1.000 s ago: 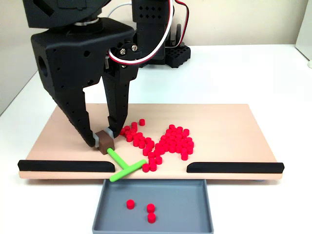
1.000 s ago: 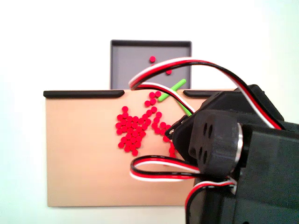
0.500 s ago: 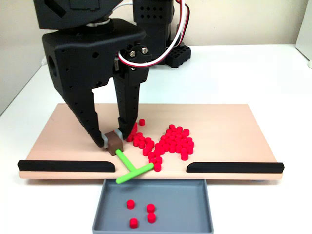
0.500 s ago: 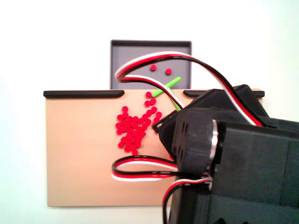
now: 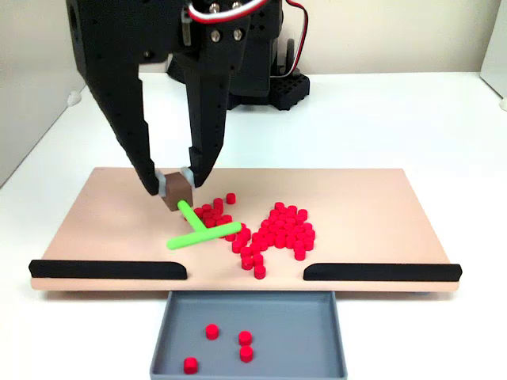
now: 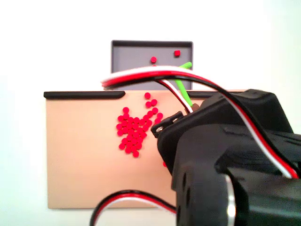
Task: Push granules from right to the grey container
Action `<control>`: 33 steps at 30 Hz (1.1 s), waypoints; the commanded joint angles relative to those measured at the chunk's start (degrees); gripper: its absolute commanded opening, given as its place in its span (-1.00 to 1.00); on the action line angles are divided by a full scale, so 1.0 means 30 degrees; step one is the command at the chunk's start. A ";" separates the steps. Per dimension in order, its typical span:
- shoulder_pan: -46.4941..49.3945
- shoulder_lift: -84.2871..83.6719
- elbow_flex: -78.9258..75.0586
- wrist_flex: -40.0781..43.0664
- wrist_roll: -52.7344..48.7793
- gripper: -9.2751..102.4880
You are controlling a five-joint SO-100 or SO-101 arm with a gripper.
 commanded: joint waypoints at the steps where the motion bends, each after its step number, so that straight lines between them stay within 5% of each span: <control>1: 0.0000 0.1992 0.0059 -0.0029 0.2256 -0.84; 13: -0.1289 0.8672 0.7881 -0.0029 0.9346 -0.84; 33: -0.2432 1.3535 1.4297 -0.0322 1.1104 -0.84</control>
